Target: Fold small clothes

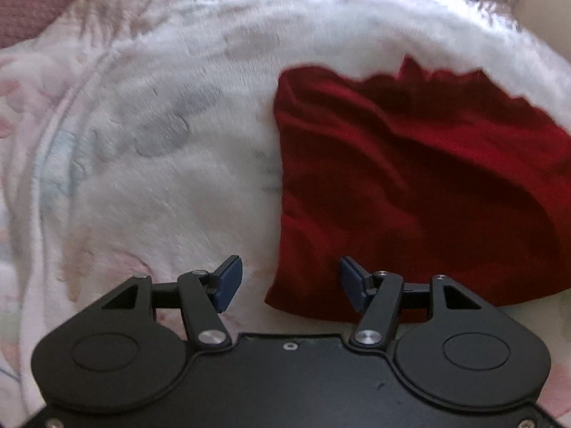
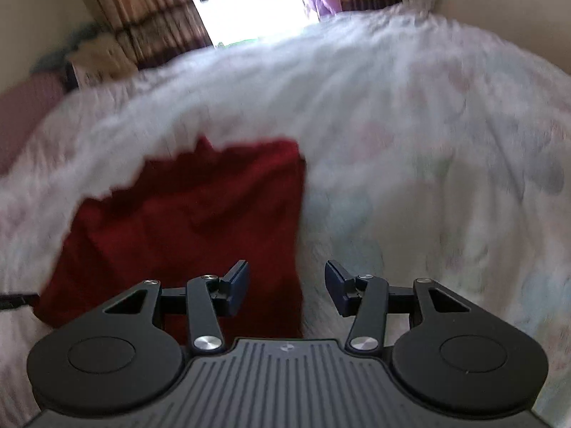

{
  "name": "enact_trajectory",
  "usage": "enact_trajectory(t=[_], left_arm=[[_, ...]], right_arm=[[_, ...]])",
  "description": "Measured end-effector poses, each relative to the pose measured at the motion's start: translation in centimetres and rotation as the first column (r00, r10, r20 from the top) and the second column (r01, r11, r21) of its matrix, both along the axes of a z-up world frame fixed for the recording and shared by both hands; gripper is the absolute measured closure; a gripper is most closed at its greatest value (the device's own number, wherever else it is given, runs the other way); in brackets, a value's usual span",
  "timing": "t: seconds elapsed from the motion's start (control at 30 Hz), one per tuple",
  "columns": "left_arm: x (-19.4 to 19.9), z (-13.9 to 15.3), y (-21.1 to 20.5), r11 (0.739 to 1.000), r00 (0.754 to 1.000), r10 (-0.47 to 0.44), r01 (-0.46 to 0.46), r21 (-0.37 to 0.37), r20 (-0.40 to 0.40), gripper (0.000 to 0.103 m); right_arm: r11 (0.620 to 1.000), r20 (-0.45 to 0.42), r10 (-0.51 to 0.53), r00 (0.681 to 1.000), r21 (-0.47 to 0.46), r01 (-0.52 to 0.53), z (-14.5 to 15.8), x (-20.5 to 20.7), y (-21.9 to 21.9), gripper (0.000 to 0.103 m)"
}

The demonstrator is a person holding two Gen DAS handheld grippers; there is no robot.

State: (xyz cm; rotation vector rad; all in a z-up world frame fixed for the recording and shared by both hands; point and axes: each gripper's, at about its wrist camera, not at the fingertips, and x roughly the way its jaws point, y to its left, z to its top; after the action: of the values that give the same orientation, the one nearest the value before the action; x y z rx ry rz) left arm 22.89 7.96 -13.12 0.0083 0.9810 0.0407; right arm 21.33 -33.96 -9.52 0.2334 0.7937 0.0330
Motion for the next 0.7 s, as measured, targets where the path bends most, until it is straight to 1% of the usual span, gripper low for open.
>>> enact_trajectory(t=[0.07, 0.1, 0.2, 0.23, 0.27, 0.3, 0.33, 0.37, 0.4, 0.43, 0.5, 0.6, 0.67, 0.7], left_arm=[[0.7, -1.3, -0.1, 1.000, 0.999, 0.001, -0.001, -0.006, -0.032, 0.041], [0.9, -1.7, 0.0, 1.000, 0.999, -0.002, 0.001, -0.013, -0.036, 0.041], [1.2, -2.2, 0.2, 1.000, 1.000, -0.005, 0.004, -0.019, -0.025, 0.041], [1.1, -2.2, 0.3, 1.000, 1.000, -0.013, 0.012, -0.023, -0.011, 0.041], [1.0, -2.3, 0.3, 0.999, 1.000, -0.022, 0.022, -0.032, -0.006, 0.049], [0.9, -2.1, 0.6, 0.998, 1.000, -0.024, 0.023, -0.058, -0.017, 0.072], [0.7, -2.0, 0.7, 0.994, 0.999, -0.032, 0.029, -0.102, -0.034, 0.097], [0.5, -1.7, 1.1, 0.989, 0.999, -0.033, 0.027, -0.148, -0.039, 0.096], [0.2, -1.3, 1.4, 0.988, 0.999, -0.023, 0.019, -0.151, -0.025, 0.096], [-0.1, -0.8, 1.6, 0.988, 0.999, -0.026, 0.023, -0.151, -0.019, 0.096], [-0.8, 0.4, 1.7, 0.987, 0.999, -0.033, 0.034, -0.154, 0.010, 0.097], [-1.9, 2.2, 1.5, 0.989, 0.998, -0.046, 0.052, -0.141, 0.043, 0.097], [-3.1, 3.4, 1.1, 0.989, 0.996, -0.054, 0.063, -0.136, 0.064, 0.097], [-3.8, 4.0, 1.1, 0.988, 0.995, -0.058, 0.068, -0.136, 0.076, 0.097]], right_arm=[[1.000, -0.039, 0.026, 0.999, 0.001, -0.026, -1.1, 0.4, 0.2, 0.045], [0.999, -0.058, 0.039, 0.998, 0.007, -0.039, -1.6, 0.6, 0.4, 0.043], [0.997, -0.074, 0.075, 0.994, -0.005, -0.075, -2.8, 1.2, 1.1, 0.034], [0.996, -0.071, 0.085, 0.994, -0.022, -0.086, -3.0, 1.4, 1.4, 0.033], [0.995, -0.071, 0.091, 0.993, -0.037, -0.093, -3.2, 1.7, 1.7, 0.033], [0.994, -0.072, 0.098, 0.993, -0.050, -0.101, -3.4, 1.6, 2.0, 0.039], [0.993, -0.076, 0.099, 0.992, -0.051, -0.103, -3.6, 1.7, 2.0, 0.068], [0.993, -0.095, 0.111, 0.989, -0.026, -0.114, -3.8, 1.8, 2.0, 0.087], [0.992, -0.110, 0.125, 0.986, 0.029, -0.122, -3.8, 1.8, 1.7, 0.095], [0.993, -0.109, 0.115, 0.987, 0.049, -0.110, -3.6, 1.6, 1.5, 0.096], [0.993, -0.094, 0.117, 0.989, 0.037, -0.114, -2.7, 0.8, 1.4, 0.097], [0.993, -0.060, 0.110, 0.992, 0.052, -0.107, -1.0, -0.6, 1.1, 0.098], [0.992, -0.055, 0.119, 0.991, 0.043, -0.116, 0.1, -1.4, 1.1, 0.098], [0.992, -0.038, 0.118, 0.992, 0.049, -0.116, 0.7, -2.1, 1.0, 0.098]])
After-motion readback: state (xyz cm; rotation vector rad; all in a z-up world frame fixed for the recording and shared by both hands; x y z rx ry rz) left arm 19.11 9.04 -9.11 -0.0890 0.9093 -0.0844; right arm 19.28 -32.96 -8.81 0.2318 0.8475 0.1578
